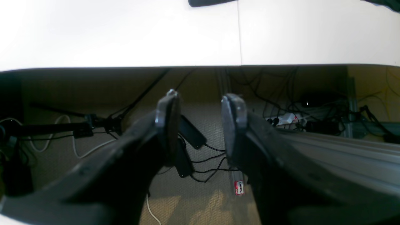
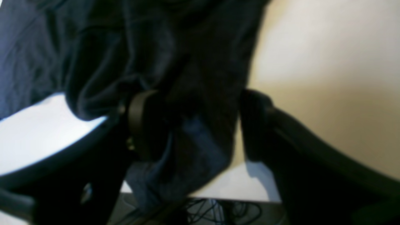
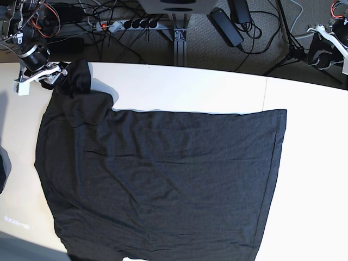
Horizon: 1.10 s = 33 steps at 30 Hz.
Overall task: Fold the T-shirt properly
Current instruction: 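Grasp the shirt's shoulder corner with the right gripper, then grasp the shirt's other shoulder corner with the left gripper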
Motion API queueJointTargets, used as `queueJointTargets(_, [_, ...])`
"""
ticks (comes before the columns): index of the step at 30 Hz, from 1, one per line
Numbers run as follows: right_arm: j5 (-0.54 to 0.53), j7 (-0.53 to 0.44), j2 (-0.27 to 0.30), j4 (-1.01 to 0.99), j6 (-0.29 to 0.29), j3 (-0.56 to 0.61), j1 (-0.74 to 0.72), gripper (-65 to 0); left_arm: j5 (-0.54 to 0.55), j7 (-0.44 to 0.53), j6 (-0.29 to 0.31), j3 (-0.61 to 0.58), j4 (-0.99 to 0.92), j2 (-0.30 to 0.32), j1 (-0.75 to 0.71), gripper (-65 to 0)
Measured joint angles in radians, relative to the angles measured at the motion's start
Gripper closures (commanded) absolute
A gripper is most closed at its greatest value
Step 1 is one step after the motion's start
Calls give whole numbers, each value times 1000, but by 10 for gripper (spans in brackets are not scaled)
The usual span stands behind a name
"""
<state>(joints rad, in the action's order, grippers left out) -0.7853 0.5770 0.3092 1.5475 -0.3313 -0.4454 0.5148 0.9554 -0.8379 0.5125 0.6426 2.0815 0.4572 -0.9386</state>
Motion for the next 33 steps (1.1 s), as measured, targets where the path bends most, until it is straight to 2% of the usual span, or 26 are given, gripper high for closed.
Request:
queueJointTargets(4, [-4,3,-39,1,-1,0,-1,-399,4,0,0,0,0,0,2,-256])
queueJointTargets(9, [-14,39,-57,7,-2,0,-6,-378,13,0,-2,0,0,0,51,-256])
queueJointTargets(11, [-11,40,-57,7,-2,0,-6,-295,16,1,-3,0,0,6,84,-256])
queueJointTargets(16, [15,47,-61,3,-2,0,-6,-10,39,-10,-3,0,0,55,144,-256])
queueJointTargets(21, [70,33,-63,4,-13,0,-6,0,62,-5,-3,-31,-71,101,237,-256])
queueJointTargets(27, [120,13,-63,6,-27,2,-9,0,60,-16,-3,-233,-288,156,415,-256])
queueJointTargets(33, [121,11,-63,6,-28,3,-9,0,89,-43,-3,-357,-462,155,564,-256])
